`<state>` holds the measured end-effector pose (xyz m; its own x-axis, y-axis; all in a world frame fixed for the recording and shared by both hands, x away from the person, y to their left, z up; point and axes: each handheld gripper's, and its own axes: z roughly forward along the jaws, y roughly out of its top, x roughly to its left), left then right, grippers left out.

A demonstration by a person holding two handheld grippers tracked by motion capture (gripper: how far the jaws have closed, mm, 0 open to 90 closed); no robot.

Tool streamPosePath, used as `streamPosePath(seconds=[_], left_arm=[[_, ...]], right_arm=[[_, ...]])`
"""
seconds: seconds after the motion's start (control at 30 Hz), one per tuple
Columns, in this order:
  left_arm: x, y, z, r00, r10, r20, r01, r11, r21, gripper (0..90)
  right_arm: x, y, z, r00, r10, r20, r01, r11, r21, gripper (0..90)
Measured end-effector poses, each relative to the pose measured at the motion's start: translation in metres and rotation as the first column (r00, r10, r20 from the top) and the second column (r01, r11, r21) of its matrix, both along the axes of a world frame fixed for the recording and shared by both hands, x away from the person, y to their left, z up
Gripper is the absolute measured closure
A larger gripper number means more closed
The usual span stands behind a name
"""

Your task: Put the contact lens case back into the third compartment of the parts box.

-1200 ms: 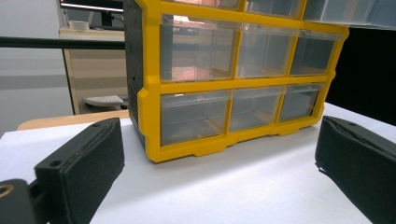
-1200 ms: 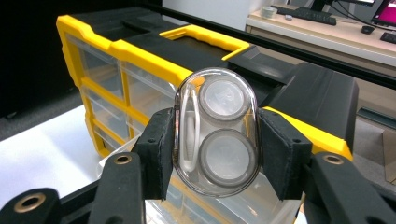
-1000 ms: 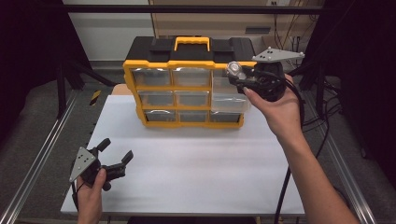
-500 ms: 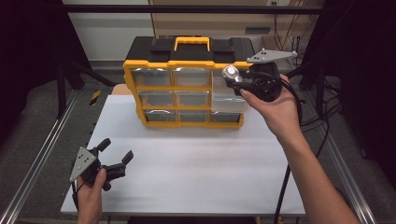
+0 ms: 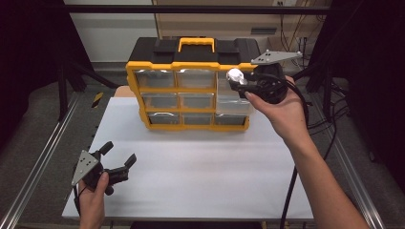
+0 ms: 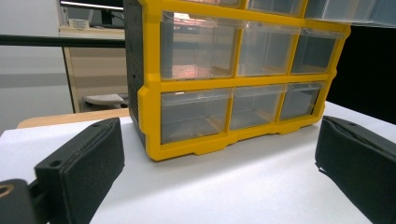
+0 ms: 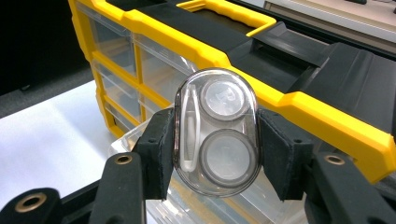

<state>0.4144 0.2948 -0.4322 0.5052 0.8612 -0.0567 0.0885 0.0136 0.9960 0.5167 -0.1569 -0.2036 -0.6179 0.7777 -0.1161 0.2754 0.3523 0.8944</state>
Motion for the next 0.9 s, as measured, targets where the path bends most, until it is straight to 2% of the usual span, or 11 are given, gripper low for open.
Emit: streamPosePath(seconds=[0.33,0.4,0.57,0.67,0.8,0.9], left_arm=[[0.0004,-0.0003,-0.0009,1.0000,0.002,-0.004,-0.002,1.0000,0.003,1.1],[0.0001,-0.0003,-0.0016,1.0000,0.005,-0.007,-0.005,1.0000,-0.002,1.1],[0.0000,0.0007,-0.0030,0.9999,0.011,-0.013,-0.011,0.9999,0.005,1.1],[-0.0004,0.0026,-0.0031,0.9996,0.026,-0.012,-0.026,0.9996,0.005,1.1],[0.0001,0.0026,-0.0033,0.9995,0.029,-0.013,-0.029,0.9996,0.005,1.2],[0.0000,0.0013,-0.0036,0.9996,0.023,-0.013,-0.023,0.9997,0.011,1.1]], right_arm=[[0.0009,-0.0019,0.0010,0.9999,0.001,-0.016,-0.002,0.9999,-0.011,48.4],[0.0013,-0.0016,0.0016,0.9999,-0.003,-0.011,0.003,1.0000,-0.002,42.5],[-0.0009,-0.0031,0.0062,1.0000,-0.006,0.004,0.005,0.9996,0.028,37.7],[-0.0010,-0.0036,0.0060,0.9999,-0.007,0.008,0.007,0.9986,0.052,28.5],[0.0005,-0.0044,0.0018,0.9987,-0.046,0.022,0.045,0.9963,0.073,15.5],[0.0011,-0.0077,0.0018,0.9952,-0.087,0.046,0.082,0.9915,0.101,12.5]])
